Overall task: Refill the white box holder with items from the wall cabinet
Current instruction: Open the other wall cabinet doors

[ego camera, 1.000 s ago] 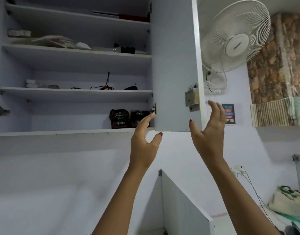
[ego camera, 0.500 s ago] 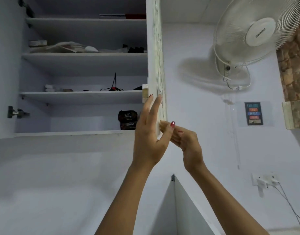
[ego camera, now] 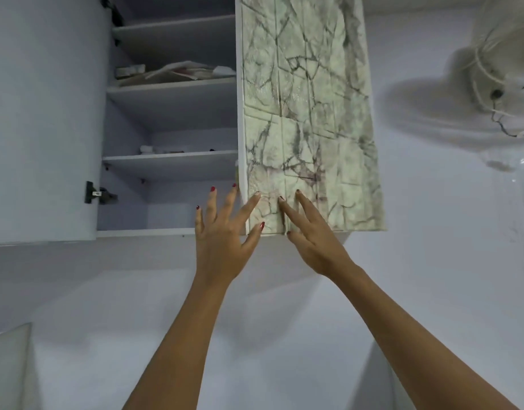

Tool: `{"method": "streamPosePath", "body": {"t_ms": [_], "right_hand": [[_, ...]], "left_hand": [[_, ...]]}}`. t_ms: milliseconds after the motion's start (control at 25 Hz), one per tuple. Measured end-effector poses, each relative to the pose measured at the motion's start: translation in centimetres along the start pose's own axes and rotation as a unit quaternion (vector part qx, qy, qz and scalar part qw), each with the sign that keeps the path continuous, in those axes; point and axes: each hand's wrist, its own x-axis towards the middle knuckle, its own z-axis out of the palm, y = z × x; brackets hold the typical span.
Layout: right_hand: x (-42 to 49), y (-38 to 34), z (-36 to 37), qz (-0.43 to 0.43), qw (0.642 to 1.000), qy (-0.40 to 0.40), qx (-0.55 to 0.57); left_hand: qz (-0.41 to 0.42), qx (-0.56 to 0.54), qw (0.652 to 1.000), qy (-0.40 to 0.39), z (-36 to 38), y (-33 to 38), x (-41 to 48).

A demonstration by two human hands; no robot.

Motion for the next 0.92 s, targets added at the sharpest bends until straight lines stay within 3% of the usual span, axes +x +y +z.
{"method": "streamPosePath", "body": {"t_ms": [200, 400, 640, 760, 840, 920], "right_hand": [[6.0, 0.8, 9.1, 0.088, 0.984, -0.001, -0.154], [9.7, 3.5, 14.1, 0.138, 0.965, 0.014, -0.221], [11.1, 5.3, 16.5, 0.159, 0.957, 0.034, -0.242], [11.5, 4.9, 15.6, 0.174, 0.953, 0.002, -0.247], [11.7, 2.8, 14.6, 0.201, 0.959, -0.019, -0.197], [11.0, -0.2, 14.6, 0.19, 0.976, 0.027, -0.105]], "left_hand": [[0.017, 0.003, 0.995, -0.103, 5.4, -10.0, 2.7], [-0.007, -0.136, 0.986, -0.095, 9.0, -15.9, 2.6], [-0.01, -0.198, 0.976, -0.093, 10.5, -18.8, 1.8], [-0.018, -0.255, 0.962, -0.095, 10.1, -19.2, 1.2], [-0.064, -0.321, 0.941, -0.082, 8.6, -19.0, 0.2], [-0.116, -0.371, 0.919, -0.059, 6.6, -18.5, -1.1]]}}
